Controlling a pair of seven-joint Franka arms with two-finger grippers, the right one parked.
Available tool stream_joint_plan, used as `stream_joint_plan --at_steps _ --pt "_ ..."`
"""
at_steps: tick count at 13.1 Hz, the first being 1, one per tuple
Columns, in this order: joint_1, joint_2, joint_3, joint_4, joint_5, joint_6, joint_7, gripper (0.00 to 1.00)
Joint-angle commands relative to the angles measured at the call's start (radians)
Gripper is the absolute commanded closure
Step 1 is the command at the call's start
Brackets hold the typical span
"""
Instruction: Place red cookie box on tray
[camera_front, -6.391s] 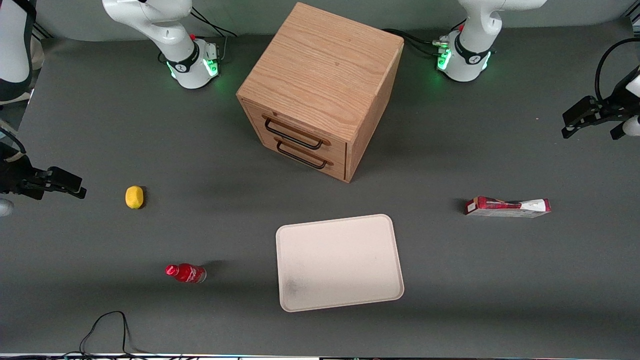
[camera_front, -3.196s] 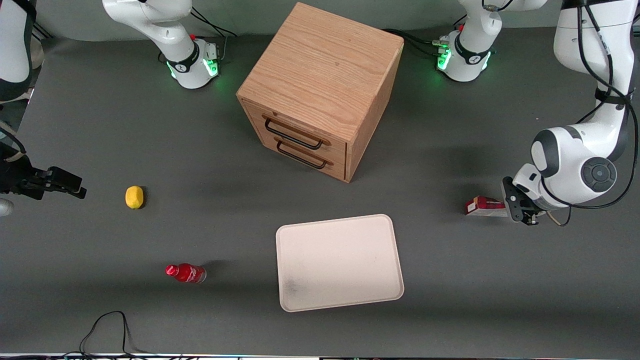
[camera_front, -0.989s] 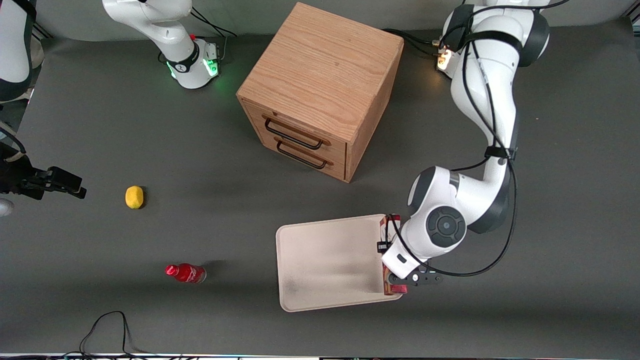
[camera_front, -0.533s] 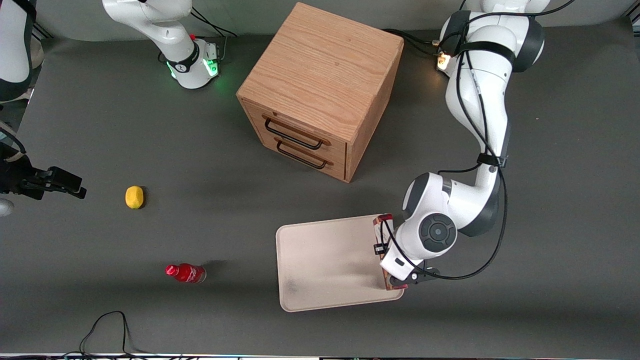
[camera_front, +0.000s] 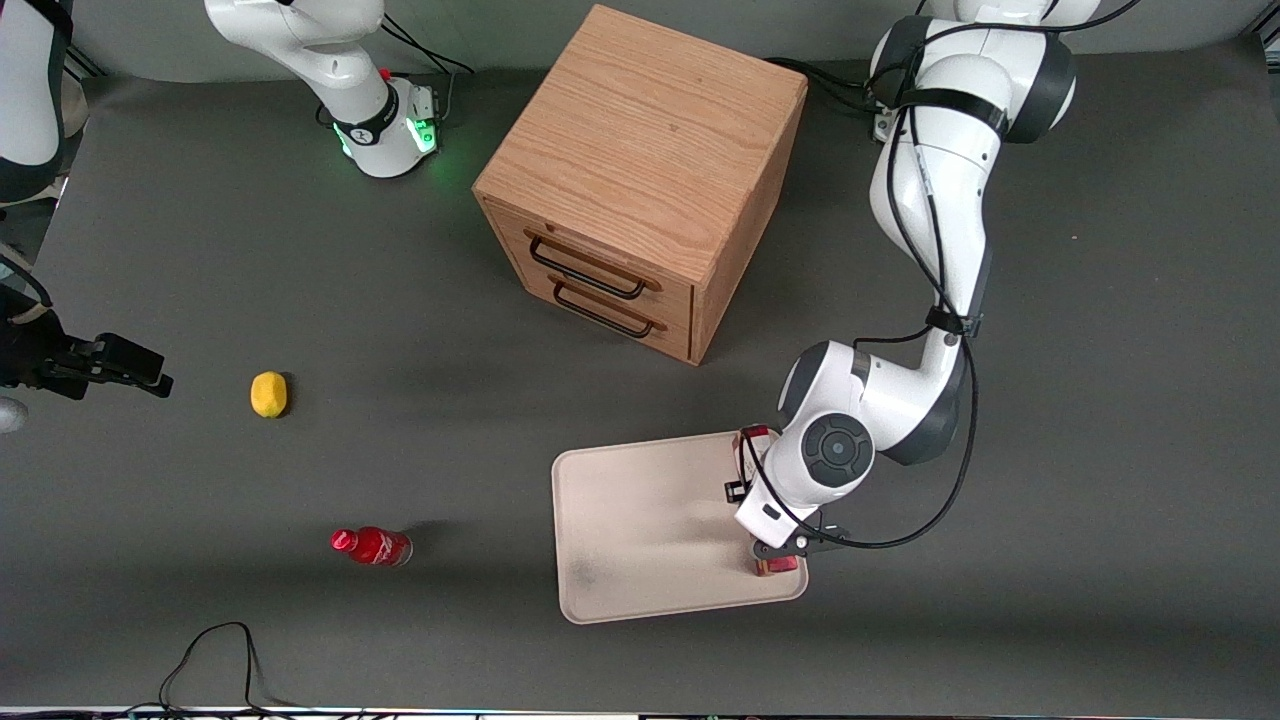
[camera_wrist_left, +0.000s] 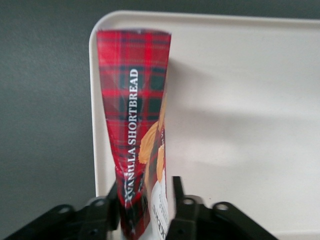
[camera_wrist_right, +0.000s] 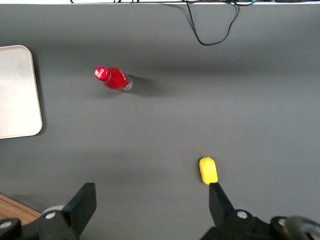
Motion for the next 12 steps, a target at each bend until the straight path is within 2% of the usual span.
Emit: stream_joint_plan --at_steps 1,5,8,10,11,12 --pt "0.016 -0.202 0.011 -0.177 0.007 0.009 0.031 0.00" --pt "0.109 -0.579 0.011 -0.491 0.027 -0.031 0.048 0.00" --pt "0.203 -0.763 0.011 -0.634 0.048 -0.095 0.094 0.00" --pt "0.265 -0.877 0.011 -0.711 0.135 -0.138 0.125 0.00" --pt "0.298 -0.937 0.011 -0.757 0.180 -0.149 0.198 0.00" --pt "0.334 -0.995 0.011 -0.792 0.188 -0.158 0.288 0.00"
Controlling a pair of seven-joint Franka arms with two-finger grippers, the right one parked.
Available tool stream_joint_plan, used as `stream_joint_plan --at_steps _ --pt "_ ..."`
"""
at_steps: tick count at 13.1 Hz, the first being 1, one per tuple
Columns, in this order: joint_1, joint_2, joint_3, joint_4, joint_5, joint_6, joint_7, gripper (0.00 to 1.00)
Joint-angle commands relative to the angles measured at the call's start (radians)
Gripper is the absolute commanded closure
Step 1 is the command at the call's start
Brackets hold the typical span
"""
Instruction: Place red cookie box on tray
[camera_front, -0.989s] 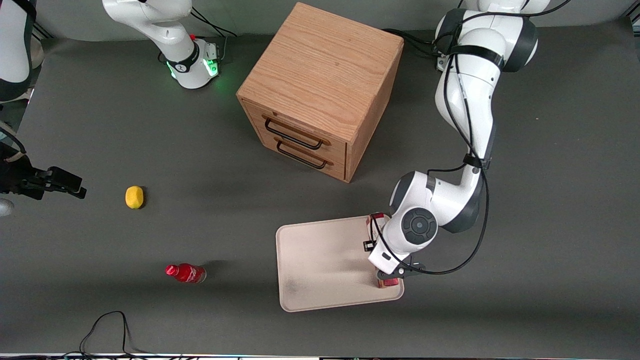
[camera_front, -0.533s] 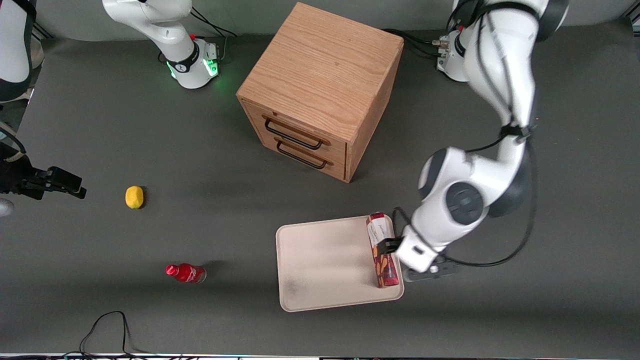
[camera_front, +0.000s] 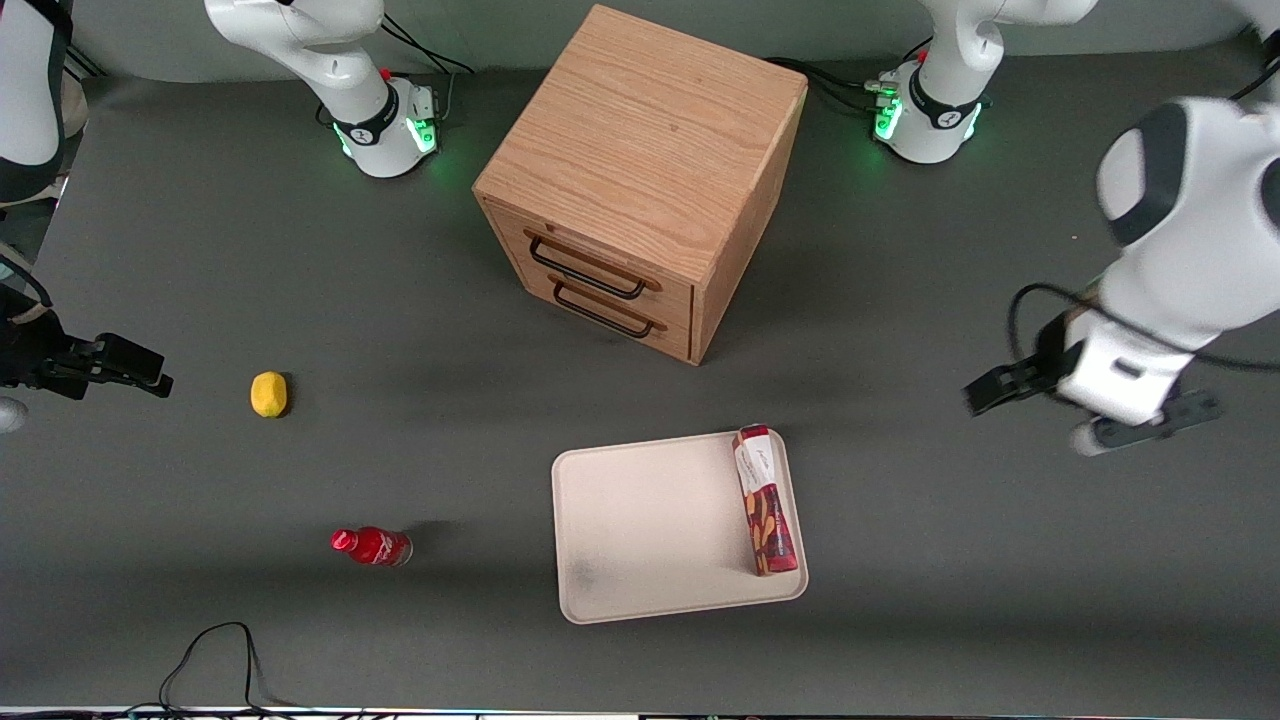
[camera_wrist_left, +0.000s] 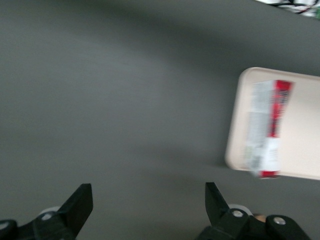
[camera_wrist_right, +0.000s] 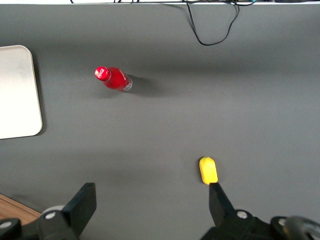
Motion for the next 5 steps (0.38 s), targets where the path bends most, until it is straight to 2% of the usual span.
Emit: stream_joint_plan --at_steps 1,5 --pt "0.082 -0.199 -0.014 -0.158 0.041 -0.033 0.174 0.00" --pt "0.110 -0.264 -0.014 -0.153 0.039 -0.133 0.238 0.00"
